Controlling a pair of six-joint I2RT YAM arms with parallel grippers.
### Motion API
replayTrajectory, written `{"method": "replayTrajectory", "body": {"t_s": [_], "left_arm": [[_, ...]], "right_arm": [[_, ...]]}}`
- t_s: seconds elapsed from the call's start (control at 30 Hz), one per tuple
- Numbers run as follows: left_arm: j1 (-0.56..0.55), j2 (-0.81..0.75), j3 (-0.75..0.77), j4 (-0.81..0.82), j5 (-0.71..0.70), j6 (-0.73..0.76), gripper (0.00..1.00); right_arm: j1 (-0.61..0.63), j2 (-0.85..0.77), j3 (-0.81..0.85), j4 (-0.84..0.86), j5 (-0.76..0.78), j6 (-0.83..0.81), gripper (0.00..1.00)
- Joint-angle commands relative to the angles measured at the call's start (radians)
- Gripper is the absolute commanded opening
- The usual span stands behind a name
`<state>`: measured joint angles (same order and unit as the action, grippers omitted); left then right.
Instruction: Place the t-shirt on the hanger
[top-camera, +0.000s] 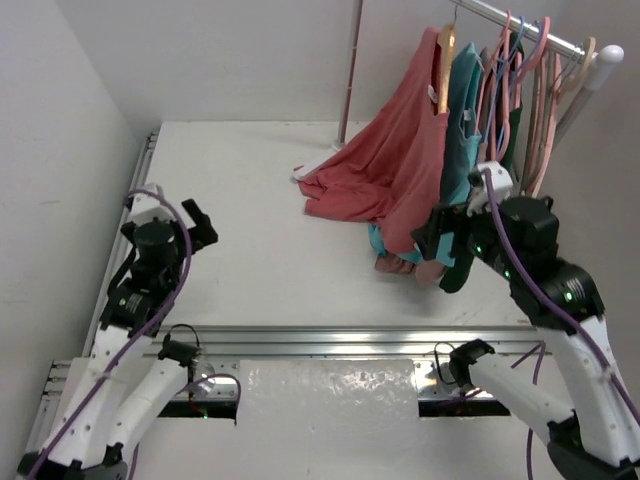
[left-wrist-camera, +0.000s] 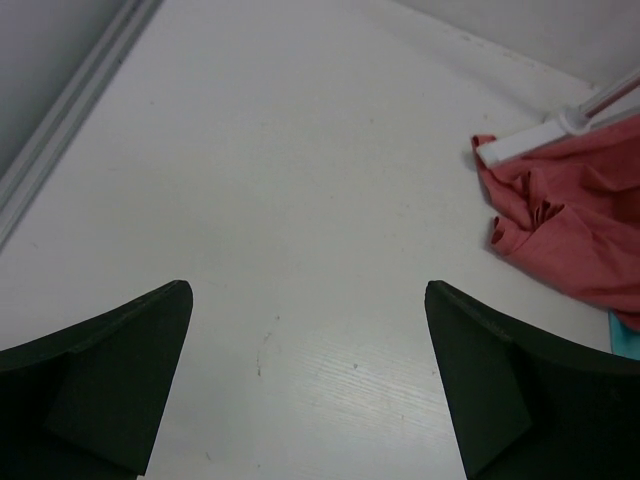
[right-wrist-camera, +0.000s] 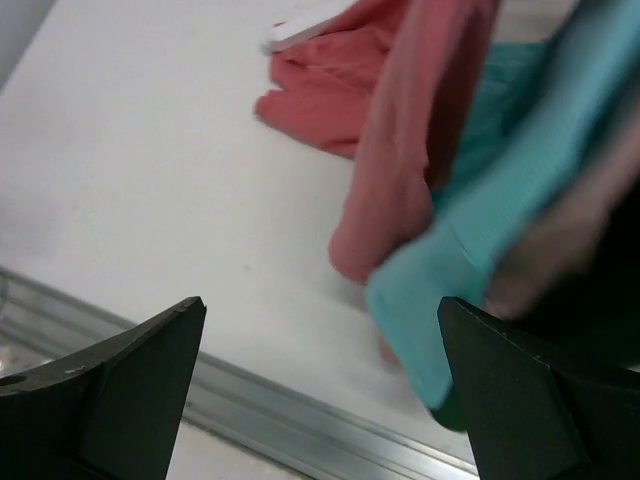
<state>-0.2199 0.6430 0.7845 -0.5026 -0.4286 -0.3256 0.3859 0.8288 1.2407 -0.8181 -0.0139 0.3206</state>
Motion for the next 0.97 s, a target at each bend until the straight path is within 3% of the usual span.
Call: {"method": "replayTrajectory", "body": {"t_s": [0.0,0.17,0.23,0.3,0.5,0.93], "left_arm": [[0.010,-0.126,-0.019,-0.013,-0.099,-0.007,1.00],[0.007,-0.285,-0.054,-0.028,-0.095,-0.010,1.00],[-0.005,-0.339,-0.086,-0.016,-0.090,-0.016,1.00],[-0.012,-0.384,-0.085,-0.016,-0.087,-0.007,1.00],[-0.032,-0.379,-0.097,-0.004,-0.050,-0.001,1.00],[-0.036,-0.388,-0.108,0.004,-0.039,-0.003,1.00]], "right_arm": [[0.002,-0.134,-0.096,-0.006,0.161,-0.060,0.99],[0.002,-0.302,-0.260,-0.006,0.274,-0.063,0.99],[0.002,-0.365,-0.306,-0.033,0.417,-0.019,0.99],[0.002,-0.431,-0.368,-0.041,0.456,-0.017,0.99],[0.002,-0.539,-0.448,-0.065,0.486,-0.017,0.99],[0.002,-0.551,-0.438,-0.090,0.503,0.023,0.99]]}}
